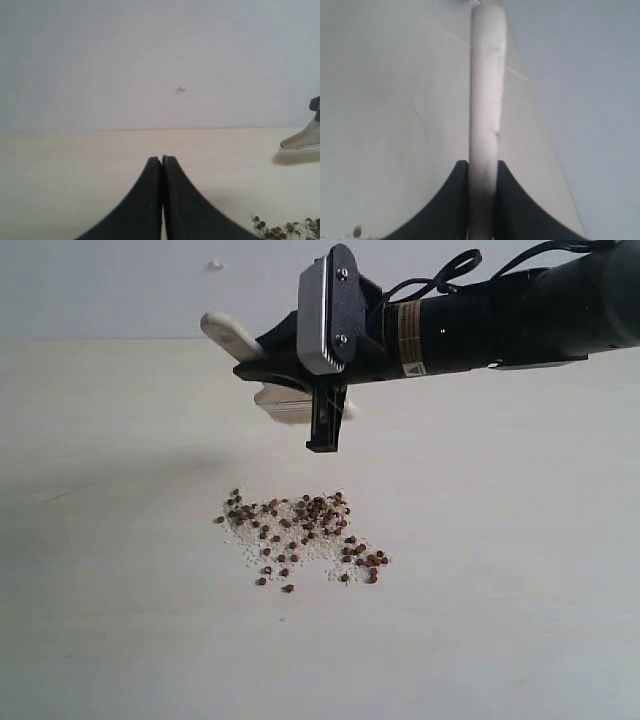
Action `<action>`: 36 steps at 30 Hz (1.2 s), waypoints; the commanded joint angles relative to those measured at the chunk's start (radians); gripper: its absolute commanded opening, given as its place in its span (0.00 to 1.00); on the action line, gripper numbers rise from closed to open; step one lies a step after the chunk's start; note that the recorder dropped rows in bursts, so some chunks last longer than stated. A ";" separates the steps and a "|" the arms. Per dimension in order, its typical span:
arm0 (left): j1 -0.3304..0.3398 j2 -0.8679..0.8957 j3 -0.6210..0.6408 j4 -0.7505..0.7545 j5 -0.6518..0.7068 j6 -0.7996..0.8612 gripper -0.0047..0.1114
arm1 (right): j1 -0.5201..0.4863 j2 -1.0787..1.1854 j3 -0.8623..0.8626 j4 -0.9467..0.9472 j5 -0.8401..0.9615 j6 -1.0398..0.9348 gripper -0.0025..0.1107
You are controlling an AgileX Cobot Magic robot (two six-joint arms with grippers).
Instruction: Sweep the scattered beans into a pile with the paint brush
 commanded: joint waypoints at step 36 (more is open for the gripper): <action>-0.005 -0.006 0.003 0.001 0.001 0.003 0.04 | 0.000 0.419 -0.500 -0.387 -0.376 0.422 0.02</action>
